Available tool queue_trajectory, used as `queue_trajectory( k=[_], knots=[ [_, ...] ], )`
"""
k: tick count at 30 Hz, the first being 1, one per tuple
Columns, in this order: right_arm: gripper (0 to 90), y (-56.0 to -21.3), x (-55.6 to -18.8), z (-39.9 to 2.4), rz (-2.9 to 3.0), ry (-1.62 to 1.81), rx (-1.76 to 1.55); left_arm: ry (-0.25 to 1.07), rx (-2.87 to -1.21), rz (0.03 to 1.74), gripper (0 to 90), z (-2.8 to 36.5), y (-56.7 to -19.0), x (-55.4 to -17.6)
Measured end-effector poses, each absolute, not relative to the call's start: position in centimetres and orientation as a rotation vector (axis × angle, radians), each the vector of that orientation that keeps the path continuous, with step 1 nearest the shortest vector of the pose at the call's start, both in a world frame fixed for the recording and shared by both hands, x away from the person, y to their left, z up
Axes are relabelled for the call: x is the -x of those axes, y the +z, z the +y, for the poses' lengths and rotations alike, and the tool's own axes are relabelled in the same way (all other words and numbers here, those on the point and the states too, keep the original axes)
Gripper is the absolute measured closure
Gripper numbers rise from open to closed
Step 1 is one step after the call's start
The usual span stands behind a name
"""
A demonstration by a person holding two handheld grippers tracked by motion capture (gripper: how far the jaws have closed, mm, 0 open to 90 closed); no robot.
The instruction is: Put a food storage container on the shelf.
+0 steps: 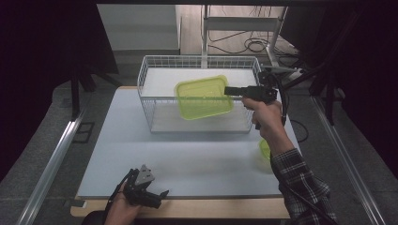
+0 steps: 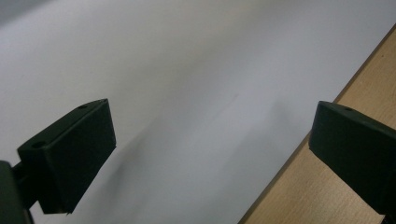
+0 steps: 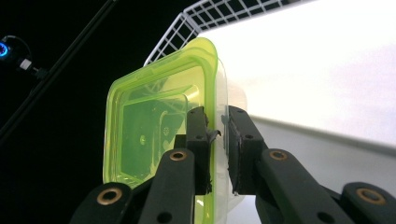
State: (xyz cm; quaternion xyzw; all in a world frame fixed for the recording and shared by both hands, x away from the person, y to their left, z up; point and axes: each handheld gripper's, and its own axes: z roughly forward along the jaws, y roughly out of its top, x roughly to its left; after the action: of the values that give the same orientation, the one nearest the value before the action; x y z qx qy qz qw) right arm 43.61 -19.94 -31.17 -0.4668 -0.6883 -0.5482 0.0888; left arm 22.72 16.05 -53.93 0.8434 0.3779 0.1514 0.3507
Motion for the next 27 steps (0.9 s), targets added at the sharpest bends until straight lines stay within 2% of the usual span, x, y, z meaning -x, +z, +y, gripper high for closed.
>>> queue_trajectory(
  k=[27],
  knots=[
    [79.9,-29.6,-48.7,-18.5,-2.029,-1.691,1.572,0.395,-2.182,0.977,0.1,16.0,-53.9,-22.8]
  ],
)
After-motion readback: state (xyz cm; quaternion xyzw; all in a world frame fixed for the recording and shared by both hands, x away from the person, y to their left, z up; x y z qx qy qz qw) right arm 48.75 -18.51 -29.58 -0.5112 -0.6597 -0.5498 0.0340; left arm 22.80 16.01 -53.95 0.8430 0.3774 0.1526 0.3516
